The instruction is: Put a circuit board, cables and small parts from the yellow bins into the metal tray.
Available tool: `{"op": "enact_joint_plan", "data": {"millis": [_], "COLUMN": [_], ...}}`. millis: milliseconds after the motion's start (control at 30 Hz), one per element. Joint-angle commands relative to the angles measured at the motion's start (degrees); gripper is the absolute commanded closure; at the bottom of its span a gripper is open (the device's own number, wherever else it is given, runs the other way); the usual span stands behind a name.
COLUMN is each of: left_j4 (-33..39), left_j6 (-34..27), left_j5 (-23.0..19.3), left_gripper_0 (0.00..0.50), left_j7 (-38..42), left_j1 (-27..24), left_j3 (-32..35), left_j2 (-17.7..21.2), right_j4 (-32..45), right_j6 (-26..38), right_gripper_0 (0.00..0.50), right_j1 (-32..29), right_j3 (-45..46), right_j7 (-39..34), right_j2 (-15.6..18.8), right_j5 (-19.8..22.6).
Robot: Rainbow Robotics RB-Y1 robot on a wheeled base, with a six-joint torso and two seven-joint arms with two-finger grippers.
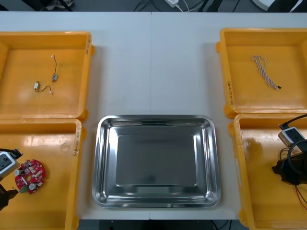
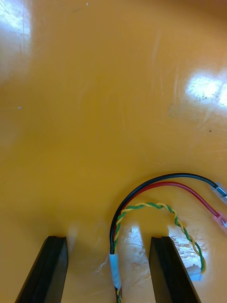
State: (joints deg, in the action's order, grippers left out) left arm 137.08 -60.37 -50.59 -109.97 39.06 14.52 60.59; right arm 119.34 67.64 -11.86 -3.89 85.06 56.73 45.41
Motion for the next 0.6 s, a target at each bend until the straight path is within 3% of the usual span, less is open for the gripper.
{"op": "enact_joint_plan", "data": {"millis": [33, 67, 100, 167, 200, 267, 600], "left_j4": [-0.58, -0.94, -1.29, -2.61, -3.31, -4.28, -5.42], "left_j6": [1.92, 2.36, 2.98, 4.47, 5.26, 5.96, 8.25], "left_j5": [1.46, 1.73, 1.81, 1.99, 2.34, 2.52, 3.48], "left_gripper_0": [0.0, 0.0, 0.0, 0.0, 0.0, 0.0, 0.0], "left_j7": [-6.49, -6.49, -6.49, -6.75, -6.93, -7.11, -7.19], "left_j1": [0.85, 0.67, 0.49, -0.03, -0.38, -0.74, -1.09], "left_j3": [-1.95, -2.48, -3.1, -4.33, -5.12, -5.82, -7.93], "left_j2": [2.07, 2.07, 2.07, 2.07, 2.07, 1.98, 2.07], "right_j4": [-0.25, -0.25, -0.25, -0.25, -0.25, -0.25, -0.25], "right_j6": [-0.23, -0.23, -0.23, -0.23, -0.23, -0.31, -0.31], "right_gripper_0": [0.0, 0.013, 0.083, 0.281, 0.409, 0.493, 0.5], "right_j1": [-0.8, -0.8, -0.8, -0.8, -0.8, -0.8, -0.8], "right_j3": [-0.77, -0.77, -0.77, -0.77, -0.77, -0.77, -0.68], "right_j7": [1.42, 1.42, 1.42, 1.34, 1.16, 1.07, 1.07], "right_j2": [-0.21, -0.21, -0.21, -0.21, -0.21, -0.21, -0.21], "right_j5": [0.3, 0.3, 0.3, 0.3, 0.38, 0.38, 0.38]}}
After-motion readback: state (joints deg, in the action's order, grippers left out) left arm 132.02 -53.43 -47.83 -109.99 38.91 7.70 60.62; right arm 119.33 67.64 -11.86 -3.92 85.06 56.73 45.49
